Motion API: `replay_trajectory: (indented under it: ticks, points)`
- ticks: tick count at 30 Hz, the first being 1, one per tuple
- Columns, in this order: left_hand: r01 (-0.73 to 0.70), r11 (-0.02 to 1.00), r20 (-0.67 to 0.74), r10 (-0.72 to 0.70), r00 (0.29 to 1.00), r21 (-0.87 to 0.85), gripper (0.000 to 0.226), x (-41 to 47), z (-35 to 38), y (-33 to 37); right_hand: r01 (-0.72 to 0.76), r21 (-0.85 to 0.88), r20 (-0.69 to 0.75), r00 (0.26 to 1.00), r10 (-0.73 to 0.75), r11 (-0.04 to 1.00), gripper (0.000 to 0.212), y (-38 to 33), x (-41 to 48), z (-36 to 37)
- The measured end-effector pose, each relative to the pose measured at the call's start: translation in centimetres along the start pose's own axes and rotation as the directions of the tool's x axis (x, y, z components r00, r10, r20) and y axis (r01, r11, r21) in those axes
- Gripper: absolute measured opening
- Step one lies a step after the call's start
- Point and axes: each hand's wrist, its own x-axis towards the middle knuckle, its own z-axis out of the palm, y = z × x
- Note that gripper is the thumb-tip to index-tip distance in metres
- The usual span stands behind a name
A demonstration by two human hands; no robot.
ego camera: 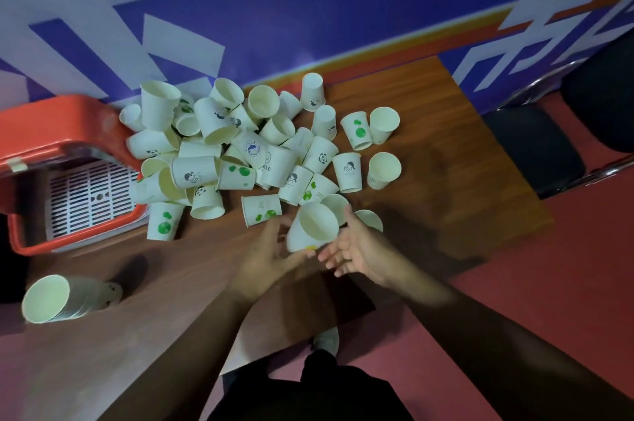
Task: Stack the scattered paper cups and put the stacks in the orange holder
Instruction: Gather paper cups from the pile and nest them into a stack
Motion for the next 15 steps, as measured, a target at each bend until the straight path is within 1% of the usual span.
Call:
replay_trajectory:
  ticks: [1, 2, 3, 4, 5, 6, 7, 8, 9, 10, 11, 13, 15]
  points:
    - [0.024, 0.998, -0.015, -0.025, 1.000, -0.054, 0.047, 0.2, 0.2, 0.3, 0.050, -0.017, -0.017, 0.999, -0.050, 0.999, 0.080, -0.4, -0.3, -0.3]
    - [0.051, 0.992, -0.027, -0.055, 0.998, -0.111, 0.048, 0.4, 0.3, 0.4, 0.133, -0.053, -0.067, 0.988, -0.137, 0.990, 0.072, -0.7, -0.5, -0.7]
    - [0.080, 0.981, -0.036, -0.087, 0.996, -0.176, 0.049, 0.5, 0.3, 0.5, 0.255, -0.133, -0.145, 0.951, -0.273, 0.958, 0.061, -0.6, -0.5, -1.3]
    - [0.109, 0.967, -0.040, -0.122, 0.992, -0.231, 0.051, 0.6, 0.4, 0.3, 0.371, -0.310, -0.247, 0.858, -0.451, 0.875, 0.048, -0.5, -0.5, -2.1]
    - [0.131, 0.953, -0.047, -0.150, 0.988, -0.274, 0.052, 0.7, 0.5, 0.3, 0.408, -0.561, -0.295, 0.715, -0.634, 0.721, 0.038, -0.1, -0.2, -3.0]
    - [0.142, 0.937, -0.059, -0.169, 0.984, -0.318, 0.054, 0.6, 0.5, 0.3, 0.362, -0.758, -0.257, 0.598, -0.759, 0.542, 0.042, 0.2, 0.2, -3.9]
    - [0.150, 0.919, -0.068, -0.187, 0.980, -0.364, 0.056, 0.6, 0.6, 0.3, 0.289, -0.853, -0.211, 0.571, -0.794, 0.434, 0.056, 0.7, 0.7, -4.6]
    - [0.162, 0.897, -0.077, -0.211, 0.974, -0.411, 0.059, 0.4, 0.7, 0.3, 0.225, -0.881, -0.199, 0.624, -0.756, 0.417, 0.074, 1.2, 1.1, -5.2]
    - [0.176, 0.876, -0.083, -0.237, 0.968, -0.449, 0.060, 0.3, 0.7, 0.2, 0.159, -0.883, -0.216, 0.699, -0.682, 0.442, 0.089, 1.9, 1.7, -5.6]
    - [0.191, 0.861, -0.088, -0.261, 0.961, -0.472, 0.062, 0.2, 0.7, -0.1, 0.101, -0.888, -0.224, 0.756, -0.615, 0.448, 0.100, 2.5, 2.2, -5.8]
    - [0.202, 0.854, -0.093, -0.279, 0.956, -0.479, 0.062, 0.0, 0.6, -0.4, 0.064, -0.898, -0.221, 0.790, -0.572, 0.435, 0.106, 3.1, 2.7, -6.0]
    - [0.216, 0.847, -0.108, -0.304, 0.947, -0.485, 0.062, -0.4, 0.4, -1.1, 0.047, -0.910, -0.211, 0.803, -0.557, 0.412, 0.107, 4.3, 3.7, -6.2]
    - [0.218, 0.838, -0.124, -0.319, 0.940, -0.500, 0.061, -0.9, 0.1, -1.6, 0.045, -0.917, -0.215, 0.781, -0.586, 0.396, 0.099, 4.8, 4.2, -6.2]
